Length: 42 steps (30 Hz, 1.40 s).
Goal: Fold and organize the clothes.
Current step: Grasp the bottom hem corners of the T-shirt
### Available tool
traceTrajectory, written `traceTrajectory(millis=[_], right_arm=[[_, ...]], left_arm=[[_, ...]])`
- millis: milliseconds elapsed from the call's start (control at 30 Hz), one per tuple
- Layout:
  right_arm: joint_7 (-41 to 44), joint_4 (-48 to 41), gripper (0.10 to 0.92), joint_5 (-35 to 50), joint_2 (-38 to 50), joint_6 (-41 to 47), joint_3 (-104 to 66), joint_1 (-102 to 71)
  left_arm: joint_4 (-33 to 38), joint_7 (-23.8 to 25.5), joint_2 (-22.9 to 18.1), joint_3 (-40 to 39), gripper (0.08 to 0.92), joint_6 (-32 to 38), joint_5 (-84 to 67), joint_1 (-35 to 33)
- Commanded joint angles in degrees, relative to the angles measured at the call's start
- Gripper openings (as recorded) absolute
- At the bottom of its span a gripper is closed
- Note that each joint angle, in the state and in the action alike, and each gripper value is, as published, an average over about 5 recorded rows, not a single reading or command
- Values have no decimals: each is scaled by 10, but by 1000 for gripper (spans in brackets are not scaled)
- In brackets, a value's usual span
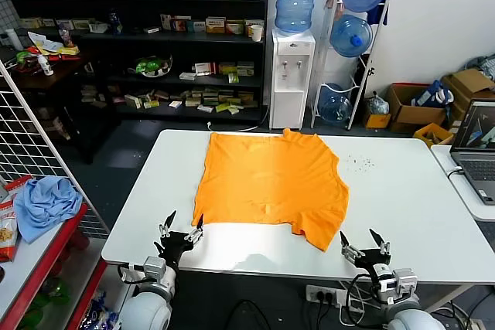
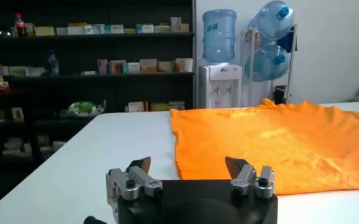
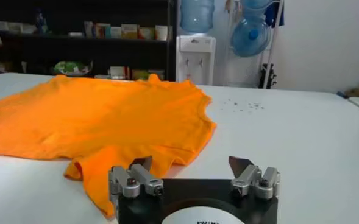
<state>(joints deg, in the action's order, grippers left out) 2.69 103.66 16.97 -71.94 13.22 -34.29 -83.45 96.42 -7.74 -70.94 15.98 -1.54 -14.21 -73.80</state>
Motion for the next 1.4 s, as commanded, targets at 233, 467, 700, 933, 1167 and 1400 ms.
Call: traceTrajectory(millis=[233,467,700,933,1167,1400], right_arm=[[-6,-19,823,6,-3,11,13,19],[-12,-41,823,23,-11,21,29,40],[-18,-59,823,29,-18,25,46,61],[-23,-68,820,28,-29,33,63,84],[-28,-72,662,22,-38,40,70,89],[-31,-71,463,20,-38,41,68,83]], left_arm=[[0,-1,-7,-7,823,-95,12,17],[8,-18,-11,-17,823,-157,-10,31],[1,-29,-7,-13,823,-169,-32,38],[-7,-35,-5,-7,823,-173,-55,44],[-16,-35,-11,-11,823,-178,-65,54],[-38,-29,-22,-15,788,-174,-65,69]])
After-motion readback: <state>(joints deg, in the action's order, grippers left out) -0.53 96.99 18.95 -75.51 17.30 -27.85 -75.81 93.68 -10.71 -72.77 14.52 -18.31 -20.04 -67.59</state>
